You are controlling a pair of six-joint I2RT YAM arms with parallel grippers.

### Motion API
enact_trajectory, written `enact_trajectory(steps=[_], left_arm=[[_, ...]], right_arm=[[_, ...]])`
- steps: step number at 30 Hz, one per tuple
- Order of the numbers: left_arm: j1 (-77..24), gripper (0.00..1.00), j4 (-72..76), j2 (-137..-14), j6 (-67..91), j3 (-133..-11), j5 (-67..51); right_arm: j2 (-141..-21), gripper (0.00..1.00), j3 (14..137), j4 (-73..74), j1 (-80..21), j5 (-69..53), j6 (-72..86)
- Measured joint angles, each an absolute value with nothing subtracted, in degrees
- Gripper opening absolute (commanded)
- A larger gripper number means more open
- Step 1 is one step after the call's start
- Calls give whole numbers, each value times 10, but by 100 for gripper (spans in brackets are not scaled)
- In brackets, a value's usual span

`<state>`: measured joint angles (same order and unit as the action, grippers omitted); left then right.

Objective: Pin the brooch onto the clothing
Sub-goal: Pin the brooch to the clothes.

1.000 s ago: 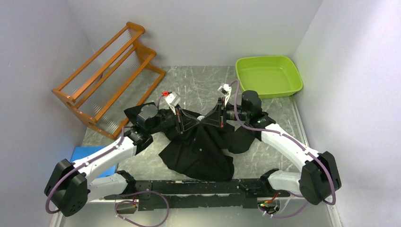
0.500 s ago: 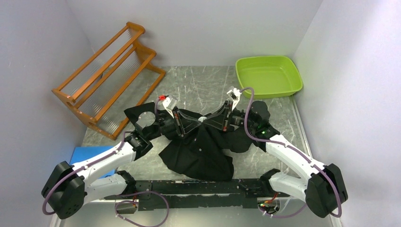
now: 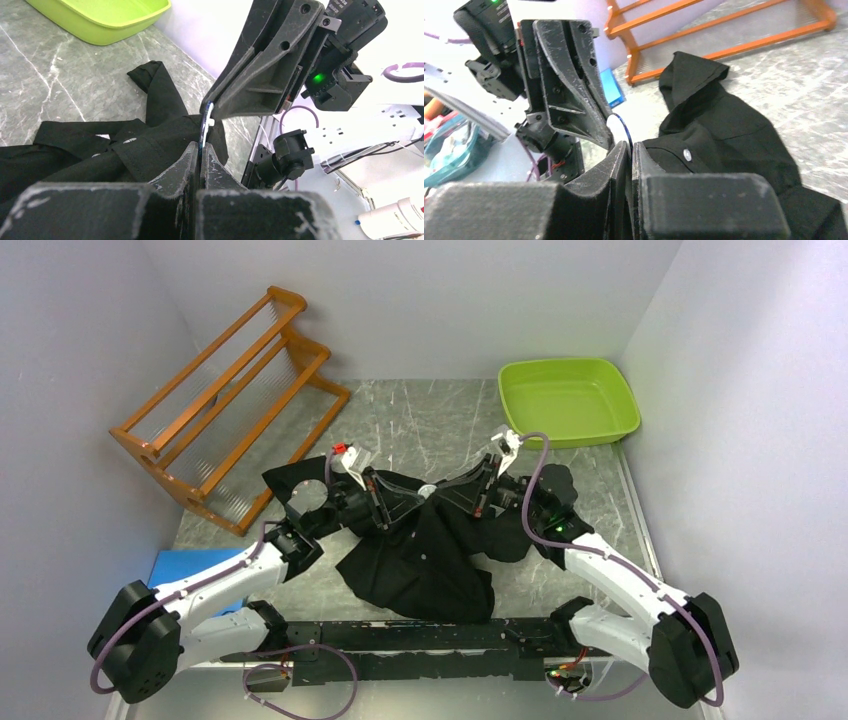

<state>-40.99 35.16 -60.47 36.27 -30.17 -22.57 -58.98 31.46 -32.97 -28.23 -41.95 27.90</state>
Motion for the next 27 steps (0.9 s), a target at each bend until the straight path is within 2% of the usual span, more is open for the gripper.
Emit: enact_trajectory(steps=[10, 16, 19, 23, 27], left_arm=[[-401, 3, 346, -597, 361, -279, -229], [-401, 3, 344, -597, 358, -279, -234], [-401, 3, 343, -597, 356, -280, -242], [-401, 3, 332, -594, 349, -284, -253], [-401, 3, 322, -593, 336, -293, -265]], right_arm=[[-562, 0, 303, -361, -251, -340, 269], [-570, 61, 303, -361, -251, -369, 250], [-574, 81, 303, -360, -251, -396, 235], [-574, 96, 303, -361, -251, -437, 209], [-582, 99, 303, -361, -252, -482, 186]])
